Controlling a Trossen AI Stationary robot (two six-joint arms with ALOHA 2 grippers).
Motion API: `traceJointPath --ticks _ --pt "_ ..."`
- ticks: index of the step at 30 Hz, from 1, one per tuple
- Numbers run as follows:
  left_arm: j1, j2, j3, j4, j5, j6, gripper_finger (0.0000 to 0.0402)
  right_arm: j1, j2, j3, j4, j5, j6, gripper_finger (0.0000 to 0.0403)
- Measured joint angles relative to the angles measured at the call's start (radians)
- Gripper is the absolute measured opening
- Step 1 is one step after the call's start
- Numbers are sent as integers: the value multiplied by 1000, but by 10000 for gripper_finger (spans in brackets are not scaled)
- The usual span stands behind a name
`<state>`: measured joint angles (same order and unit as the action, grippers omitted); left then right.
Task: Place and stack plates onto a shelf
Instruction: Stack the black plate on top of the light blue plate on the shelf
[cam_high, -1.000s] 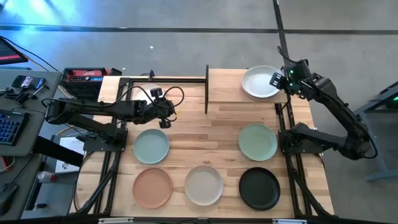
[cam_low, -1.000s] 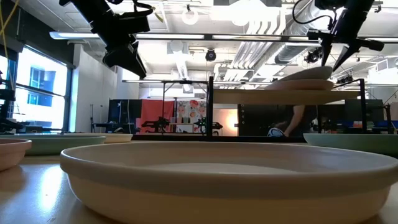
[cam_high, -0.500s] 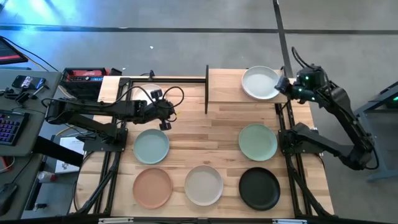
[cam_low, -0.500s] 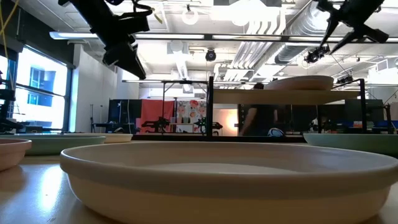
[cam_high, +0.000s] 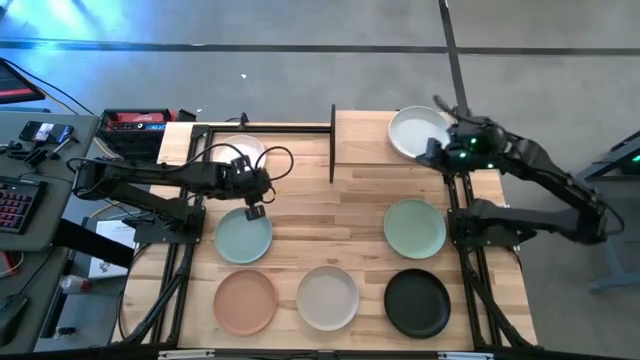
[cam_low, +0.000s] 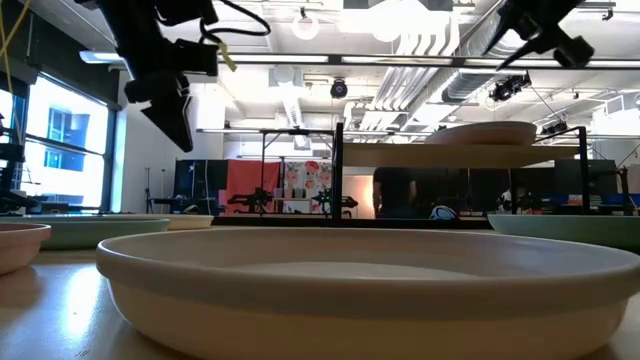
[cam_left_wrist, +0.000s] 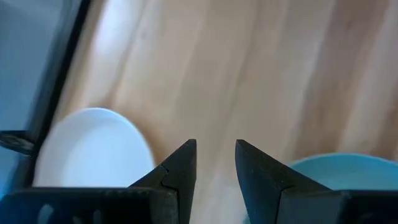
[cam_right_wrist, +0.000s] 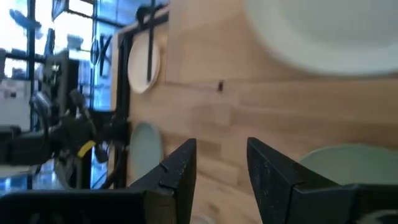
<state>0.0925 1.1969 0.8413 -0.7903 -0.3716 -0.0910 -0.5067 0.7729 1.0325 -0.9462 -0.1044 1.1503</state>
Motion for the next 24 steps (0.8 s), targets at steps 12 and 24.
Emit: traceJointPath --ticks 12,24 --pt "0 0 0 3 93 -46 102 445 300 0 138 128 136 122" --pt "0 0 0 3 93 -5 102 752 515 0 323 187 587 122"
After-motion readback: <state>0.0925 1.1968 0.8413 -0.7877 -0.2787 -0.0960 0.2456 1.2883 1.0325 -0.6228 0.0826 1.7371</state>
